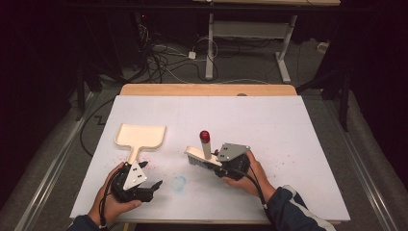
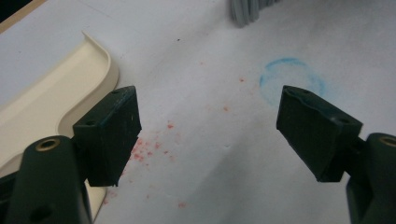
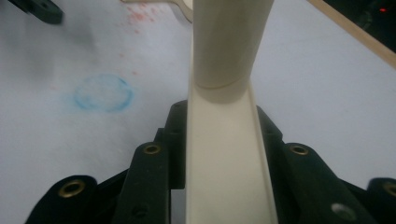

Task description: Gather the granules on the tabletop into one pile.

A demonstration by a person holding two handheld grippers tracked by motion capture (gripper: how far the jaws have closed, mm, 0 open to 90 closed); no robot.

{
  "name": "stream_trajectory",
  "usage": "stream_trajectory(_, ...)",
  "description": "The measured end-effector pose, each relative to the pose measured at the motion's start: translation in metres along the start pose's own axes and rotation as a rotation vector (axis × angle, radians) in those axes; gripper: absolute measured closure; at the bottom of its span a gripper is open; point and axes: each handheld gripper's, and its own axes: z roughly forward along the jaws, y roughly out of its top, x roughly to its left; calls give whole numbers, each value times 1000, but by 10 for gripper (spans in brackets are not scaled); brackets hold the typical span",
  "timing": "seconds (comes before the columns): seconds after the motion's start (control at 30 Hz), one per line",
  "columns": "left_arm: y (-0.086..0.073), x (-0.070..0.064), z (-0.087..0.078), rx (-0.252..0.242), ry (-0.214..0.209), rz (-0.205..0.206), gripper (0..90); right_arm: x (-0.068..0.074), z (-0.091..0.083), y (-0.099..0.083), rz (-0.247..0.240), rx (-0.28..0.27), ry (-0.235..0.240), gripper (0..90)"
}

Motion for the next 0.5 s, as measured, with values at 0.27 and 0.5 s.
stream_trajectory(0.27, 1, -2, 1, 6, -9, 11, 212, -16, -32, -14, 68, 44, -77, 677)
stream_trajectory(0.5, 1, -3, 1, 9, -12, 16, 212, -23, -59, -21, 111, 31, -120, 678)
